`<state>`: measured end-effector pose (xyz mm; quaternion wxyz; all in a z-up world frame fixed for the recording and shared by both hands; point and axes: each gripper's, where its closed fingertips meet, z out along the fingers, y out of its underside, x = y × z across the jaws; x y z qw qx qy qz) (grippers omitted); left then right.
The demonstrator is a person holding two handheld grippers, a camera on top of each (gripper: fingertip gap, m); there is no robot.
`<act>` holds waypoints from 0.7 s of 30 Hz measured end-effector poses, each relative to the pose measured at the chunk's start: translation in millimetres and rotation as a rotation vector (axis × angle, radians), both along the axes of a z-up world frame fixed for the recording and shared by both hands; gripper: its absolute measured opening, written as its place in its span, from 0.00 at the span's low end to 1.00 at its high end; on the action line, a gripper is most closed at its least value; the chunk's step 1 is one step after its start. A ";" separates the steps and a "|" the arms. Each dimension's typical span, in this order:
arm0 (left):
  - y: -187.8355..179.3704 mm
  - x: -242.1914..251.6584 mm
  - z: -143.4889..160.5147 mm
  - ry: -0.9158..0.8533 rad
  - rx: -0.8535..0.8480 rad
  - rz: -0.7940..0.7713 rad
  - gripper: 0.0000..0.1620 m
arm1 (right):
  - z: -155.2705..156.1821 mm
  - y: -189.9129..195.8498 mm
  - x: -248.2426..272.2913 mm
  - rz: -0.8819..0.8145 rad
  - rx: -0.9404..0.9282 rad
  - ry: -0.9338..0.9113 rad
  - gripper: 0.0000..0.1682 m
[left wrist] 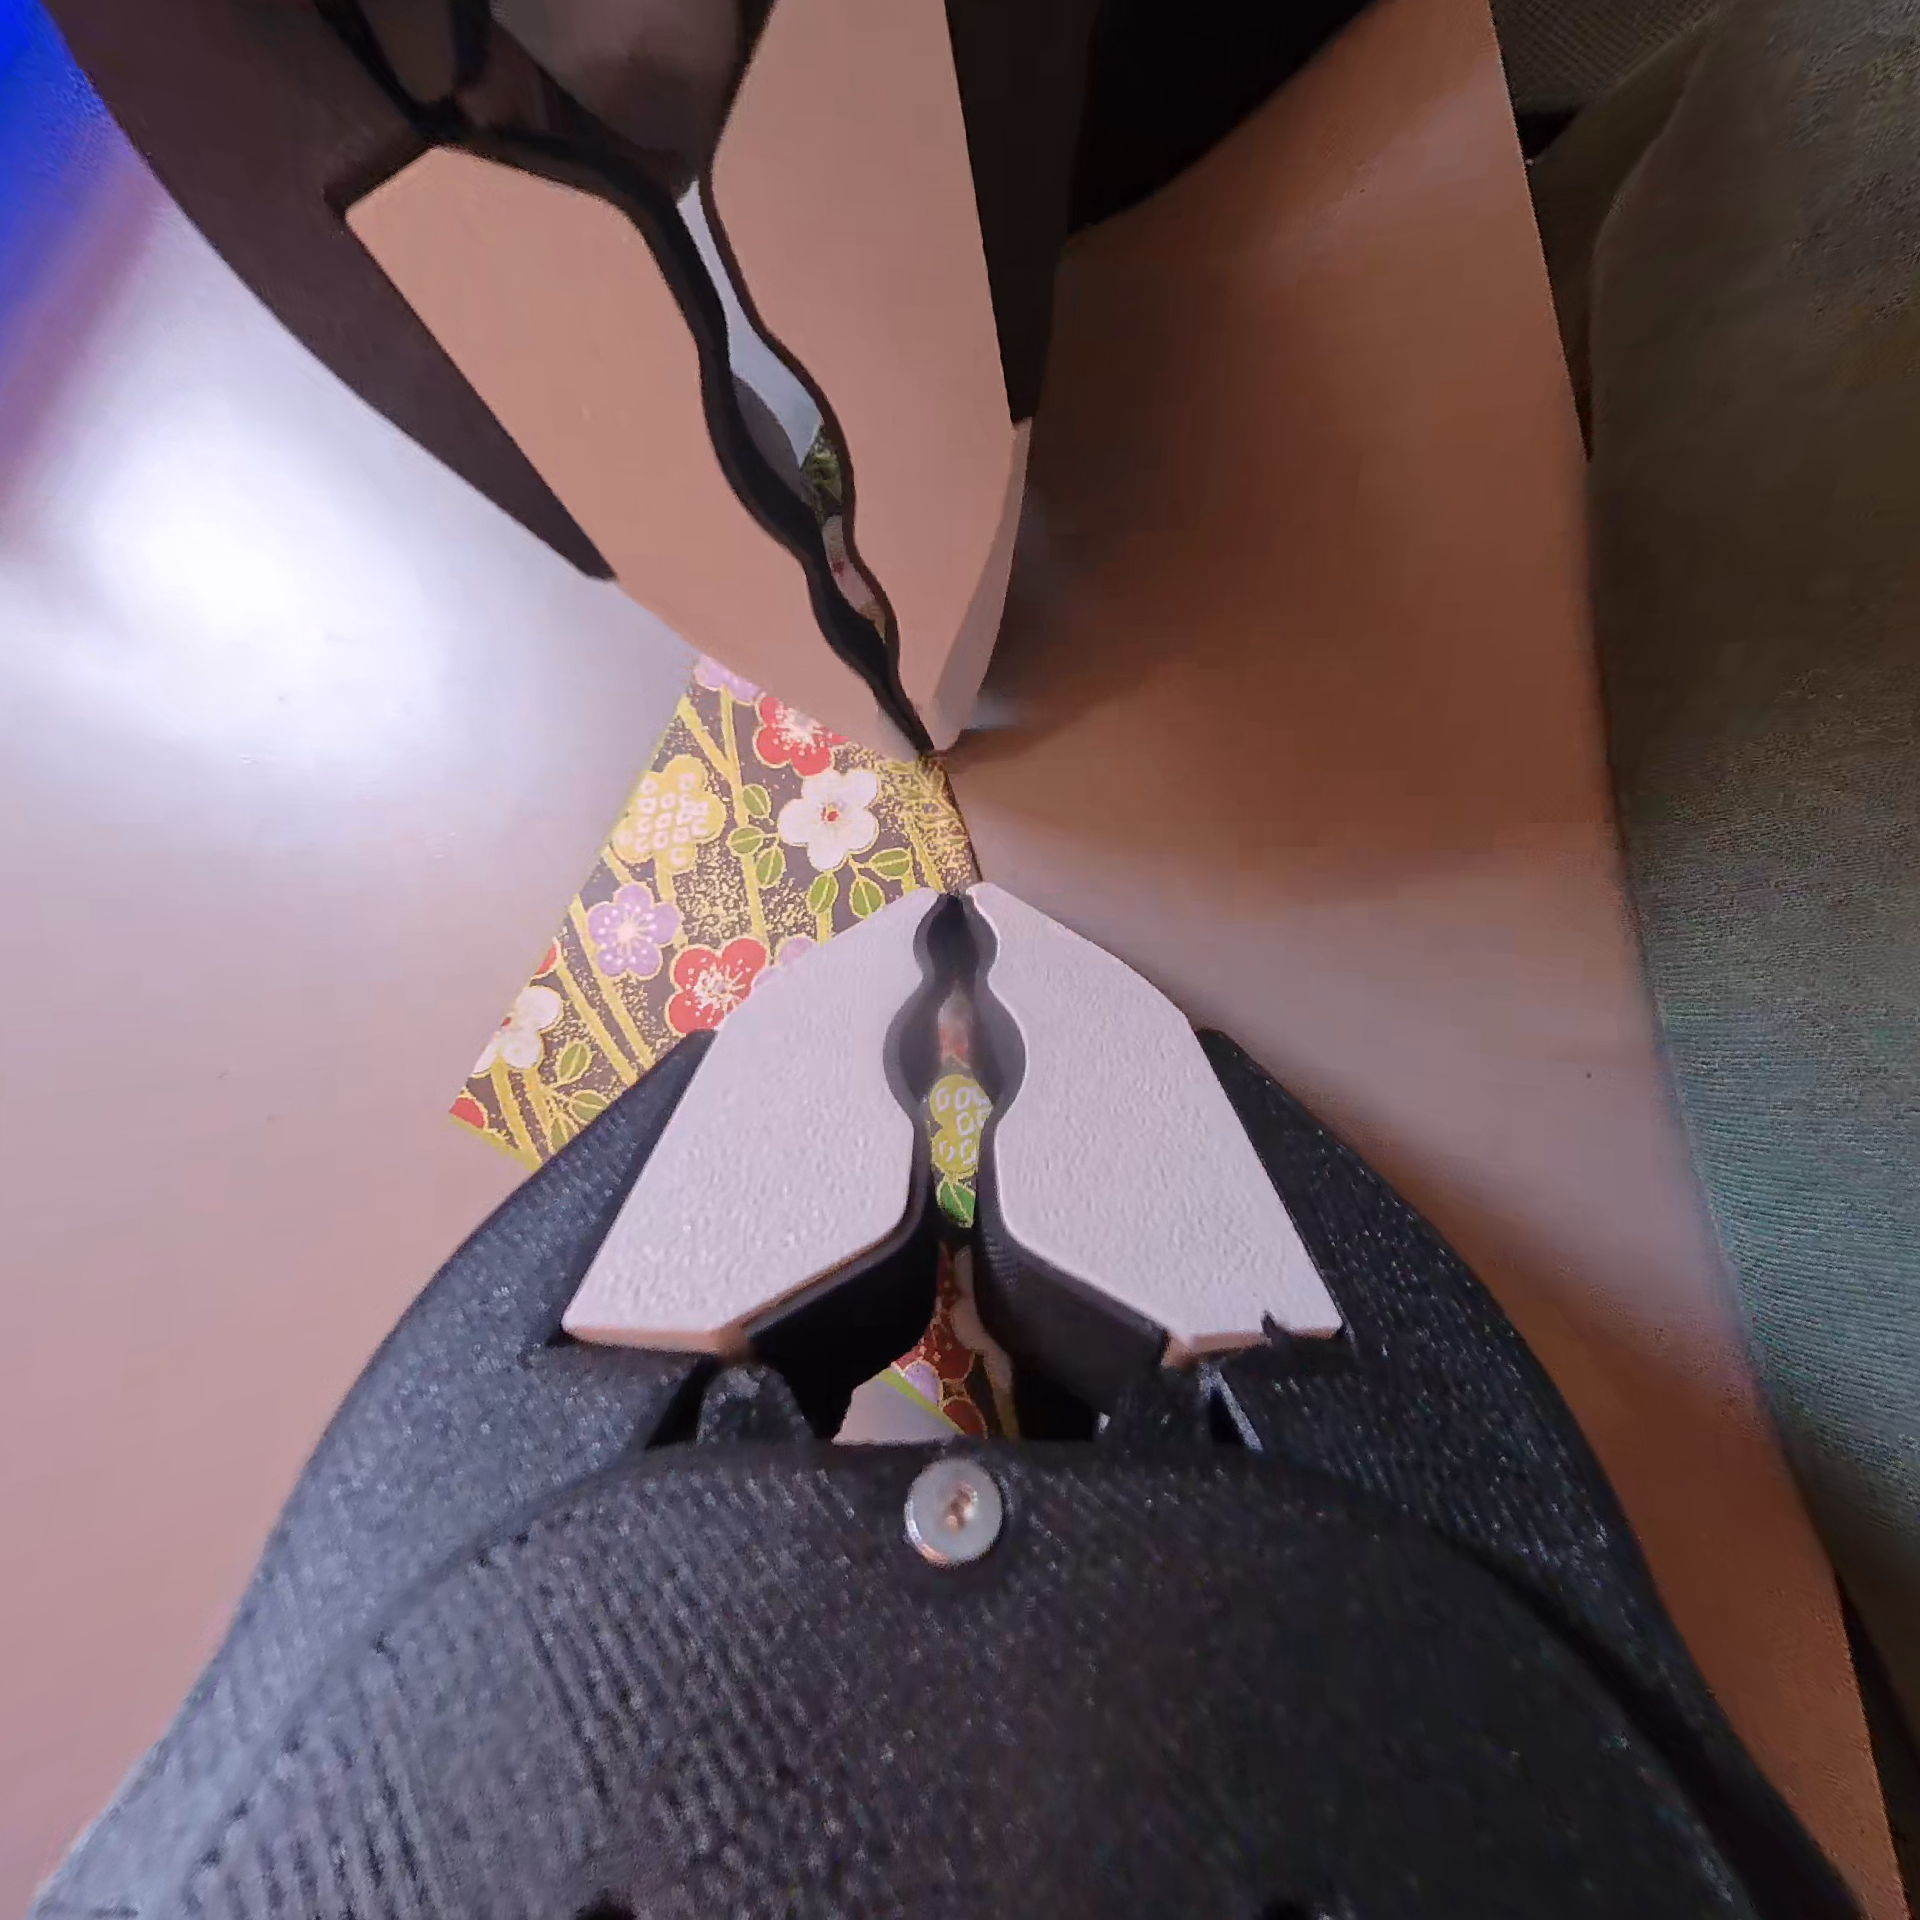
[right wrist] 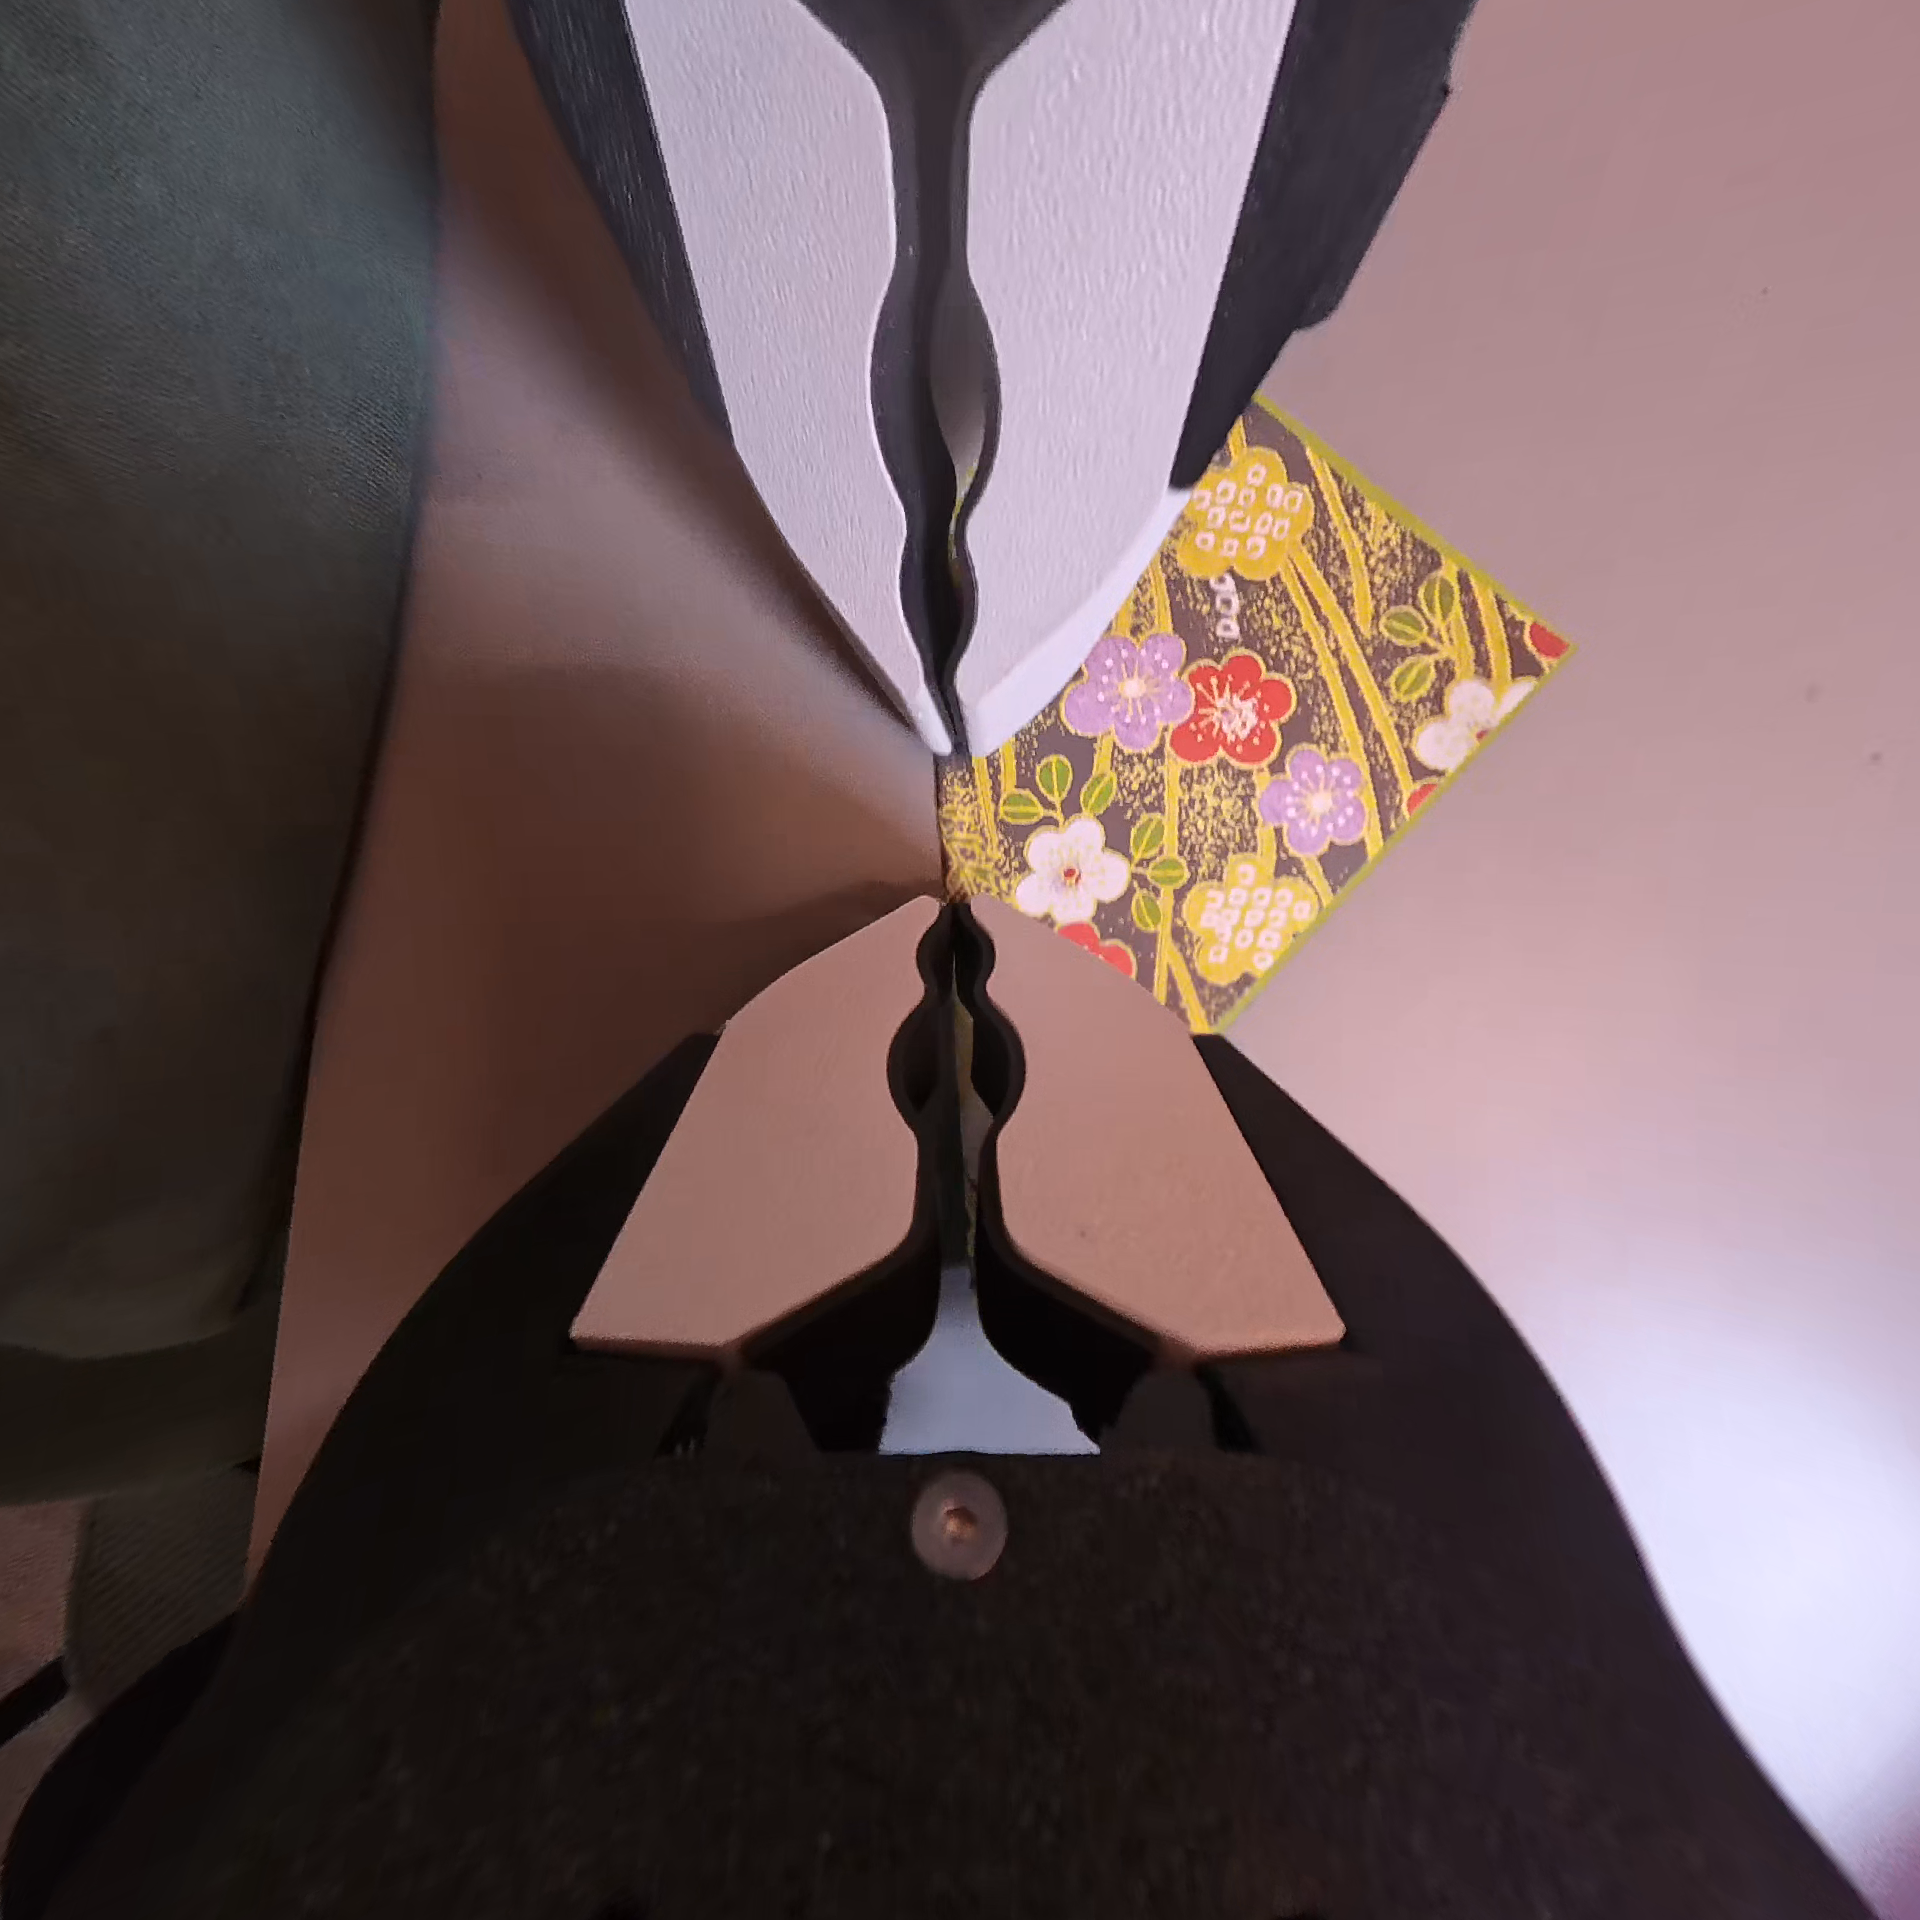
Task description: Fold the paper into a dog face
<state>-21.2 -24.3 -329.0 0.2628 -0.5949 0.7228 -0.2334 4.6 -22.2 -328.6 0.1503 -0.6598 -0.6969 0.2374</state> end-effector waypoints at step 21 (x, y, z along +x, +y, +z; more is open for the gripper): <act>-1.0 0.1 -0.1 0.013 -0.021 0.019 0.00 | -0.6 9.2 56.6 -0.173 -0.088 -0.002 0.00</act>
